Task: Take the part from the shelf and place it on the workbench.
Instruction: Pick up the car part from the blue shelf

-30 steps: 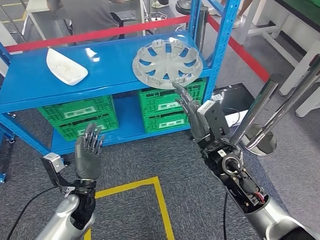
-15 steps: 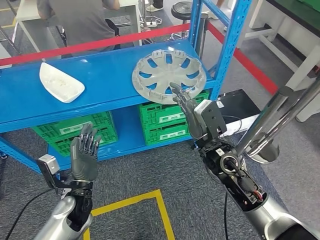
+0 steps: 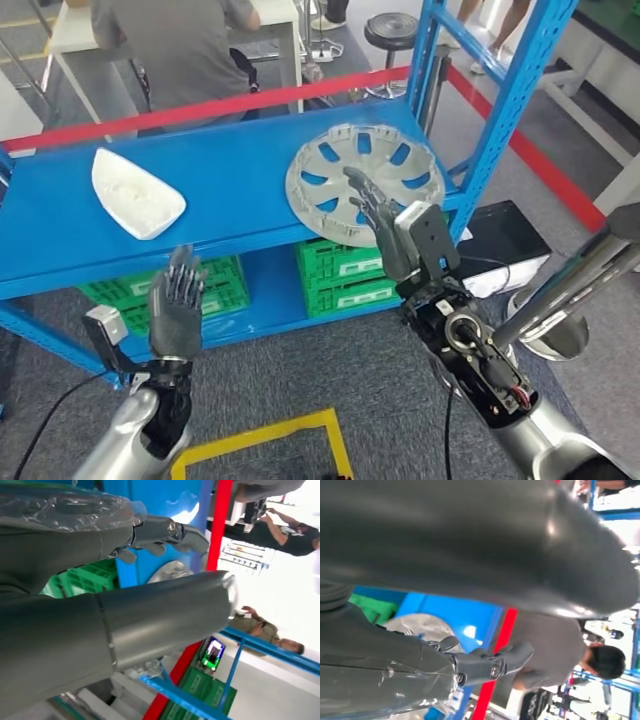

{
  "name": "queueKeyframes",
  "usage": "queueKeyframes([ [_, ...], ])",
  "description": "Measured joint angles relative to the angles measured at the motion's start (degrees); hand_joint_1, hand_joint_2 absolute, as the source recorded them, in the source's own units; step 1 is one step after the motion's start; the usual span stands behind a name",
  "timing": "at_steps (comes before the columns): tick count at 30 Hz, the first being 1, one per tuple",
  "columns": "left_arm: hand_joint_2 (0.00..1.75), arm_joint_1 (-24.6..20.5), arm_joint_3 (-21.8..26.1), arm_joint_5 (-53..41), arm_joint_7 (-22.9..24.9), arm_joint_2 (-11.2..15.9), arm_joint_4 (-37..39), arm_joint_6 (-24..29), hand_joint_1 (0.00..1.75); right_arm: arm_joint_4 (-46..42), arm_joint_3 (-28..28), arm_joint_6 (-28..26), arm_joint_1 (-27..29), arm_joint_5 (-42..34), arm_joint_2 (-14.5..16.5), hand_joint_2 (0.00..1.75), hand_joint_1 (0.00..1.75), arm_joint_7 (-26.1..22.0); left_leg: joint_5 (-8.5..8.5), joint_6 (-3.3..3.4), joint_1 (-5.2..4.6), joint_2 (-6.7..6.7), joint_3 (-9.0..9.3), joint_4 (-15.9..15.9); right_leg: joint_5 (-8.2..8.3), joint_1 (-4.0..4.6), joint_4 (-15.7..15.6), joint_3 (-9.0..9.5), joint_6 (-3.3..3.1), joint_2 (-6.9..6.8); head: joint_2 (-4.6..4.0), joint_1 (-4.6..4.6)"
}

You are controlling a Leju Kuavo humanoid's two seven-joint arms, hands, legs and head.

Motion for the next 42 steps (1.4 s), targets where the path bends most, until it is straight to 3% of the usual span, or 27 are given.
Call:
queueKeyframes([
  [1,0.00,-0.06,0.01,-0.01,-0.04,0.02,-0.04,0.01,0.00,-0.04,0.01,0.02,-0.16,0.00,0.01,0.00,0.00,-0.07,0.48,-0.28,0.06,0.06,-0.82,1.78,-0.03,-0.11,-0.10,0.29,-0.26,0.00,0.00,-0.11],
  [3,0.00,-0.11,0.02,0.00,-0.09,0.06,-0.08,0.05,0.00,-0.07,0.04,0.07,-0.34,0.00,0.01,0.00,0.00,-0.13,0.92,-1.04,0.26,0.31,-4.90,8.20,-0.46,-0.34,-0.28,1.06,-0.72,-0.07,0.00,-0.28],
  [4,0.00,-0.01,0.02,0.03,-0.09,0.10,-0.09,0.09,0.00,-0.07,0.06,0.08,-0.35,0.00,0.01,0.00,0.00,-0.15,0.08,-1.43,0.43,0.48,-7.59,12.01,-0.80,-0.38,-0.35,1.36,-0.91,-0.12,0.00,-0.37],
  [6,0.00,0.25,0.02,0.09,-0.02,0.25,-0.09,0.14,0.00,-0.05,0.09,0.11,-0.33,0.00,-0.01,0.00,0.00,-0.21,-3.76,-1.99,0.80,0.70,-12.28,17.31,-1.60,-0.42,-0.37,2.03,-1.08,-0.09,0.00,-0.53],
  [7,0.00,0.34,0.02,0.12,0.02,0.31,-0.09,0.14,0.00,-0.03,0.11,0.10,-0.32,0.00,-0.01,0.00,0.00,-0.24,-5.12,-2.11,0.96,0.77,-13.61,17.84,-2.05,-0.42,-0.37,2.49,-1.07,-0.03,0.00,-0.59],
  [8,0.00,0.39,0.02,0.13,0.04,0.34,-0.09,0.13,0.00,-0.02,0.13,0.10,-0.31,0.00,-0.01,0.00,0.00,-0.25,-5.01,-2.12,1.06,0.81,-13.99,16.55,-2.51,-0.43,-0.37,3.05,-1.02,0.03,0.00,-0.66],
  [9,0.00,0.40,0.02,0.13,0.05,0.36,-0.09,0.13,0.00,0.00,0.15,0.08,-0.32,0.00,-0.01,0.00,0.00,-0.26,-3.22,-2.04,1.12,0.83,-13.41,13.51,-2.97,-0.42,-0.37,3.66,-0.94,0.09,0.00,-0.72],
  [11,0.00,0.36,0.02,0.12,0.04,0.42,-0.09,0.14,0.00,0.01,0.15,-0.01,-0.43,0.00,-0.01,0.00,0.00,-0.26,3.23,-1.67,1.07,0.83,-10.75,4.95,-3.82,-0.35,-0.33,4.73,-0.64,0.16,0.00,-0.85],
  [12,0.00,0.32,0.02,0.11,0.03,0.46,-0.09,0.19,0.00,0.03,0.15,-0.05,-0.54,0.01,-0.01,0.00,0.00,-0.26,5.43,-1.57,0.94,0.82,-9.64,1.77,-4.17,-0.27,-0.30,5.00,-0.39,0.25,0.00,-0.92],
  [14,0.00,0.31,0.02,0.09,-0.05,0.54,-0.10,0.43,0.00,0.13,0.09,0.01,-0.86,0.14,-0.01,0.00,0.00,-0.16,7.46,-1.61,0.76,0.70,-8.76,-0.64,-4.89,-0.06,-0.08,5.07,-0.02,0.40,0.00,-0.98],
  [18,0.00,0.41,0.03,0.11,-0.20,0.71,-0.12,0.84,0.00,0.37,-0.03,0.70,-1.22,1.40,-0.20,0.00,0.00,1.22,7.78,-2.54,0.79,0.42,-8.51,-0.59,-5.35,0.09,0.03,5.23,-1.66,0.40,0.00,-0.51],
  [21,0.00,0.47,0.04,0.11,-0.22,0.81,-0.13,1.17,0.00,0.38,-0.05,1.22,-1.55,2.79,-0.69,0.00,0.00,2.66,7.50,-2.11,0.71,0.19,-8.50,-0.51,-5.48,0.05,-0.52,5.63,-1.17,0.25,0.00,-0.31],
  [23,0.00,0.49,0.05,0.11,-0.22,0.92,-0.13,1.22,0.00,0.38,-0.07,1.39,-1.80,3.30,-0.95,0.00,0.00,3.07,7.37,-1.91,0.68,0.13,-8.50,-0.49,-5.50,0.02,-0.82,5.80,-0.48,0.20,0.00,-0.26],
  [25,0.00,0.50,0.06,0.11,-0.22,0.97,-0.13,1.30,0.00,0.38,-0.07,1.70,-1.95,3.93,-1.05,0.87,0.00,3.54,7.29,-1.79,0.66,0.13,-8.50,-0.48,-5.50,-0.01,-1.00,5.89,0.05,0.19,0.00,-0.26],
  [27,0.00,0.52,0.06,0.11,-0.22,0.98,-0.13,1.37,0.00,0.38,-0.07,1.90,-1.98,4.35,-1.12,1.75,0.00,3.85,7.28,-1.78,0.66,0.13,-8.50,-0.48,-5.51,-0.01,-1.03,5.91,0.13,0.19,0.00,-0.26],
  [35,0.00,0.77,0.13,0.11,-0.18,1.11,-0.36,1.58,0.00,0.23,-0.11,2.90,-2.02,6.49,-1.72,1.75,0.00,5.55,7.28,-1.78,0.66,0.13,-8.49,-0.47,-5.49,-0.01,-1.04,5.90,0.17,0.19,0.00,-0.26],
  [36,0.00,1.33,0.22,0.07,-0.06,1.30,-0.78,1.72,0.00,-0.48,-0.60,4.78,-2.07,10.17,-2.85,1.75,0.00,8.10,7.28,-1.77,0.66,0.13,-8.47,-0.46,-5.48,-0.01,-1.04,5.90,0.27,0.19,0.00,-0.27],
  [39,0.00,3.67,0.97,-0.12,0.28,2.07,-2.50,1.91,0.00,-4.99,-3.48,18.15,-2.83,26.87,-9.49,1.75,0.00,19.29,7.29,-1.75,0.67,0.16,-8.31,-0.51,-5.47,0.00,-1.04,5.94,0.50,0.20,0.00,-0.29],
  [42,0.00,4.30,1.67,-0.09,0.27,2.36,-2.97,1.72,0.00,-7.24,-4.43,27.47,-3.74,33.85,-13.18,1.75,0.00,23.30,7.29,-1.75,0.68,0.19,-8.16,-0.60,-5.47,0.01,-1.04,6.01,0.50,0.22,0.00,-0.31],
])
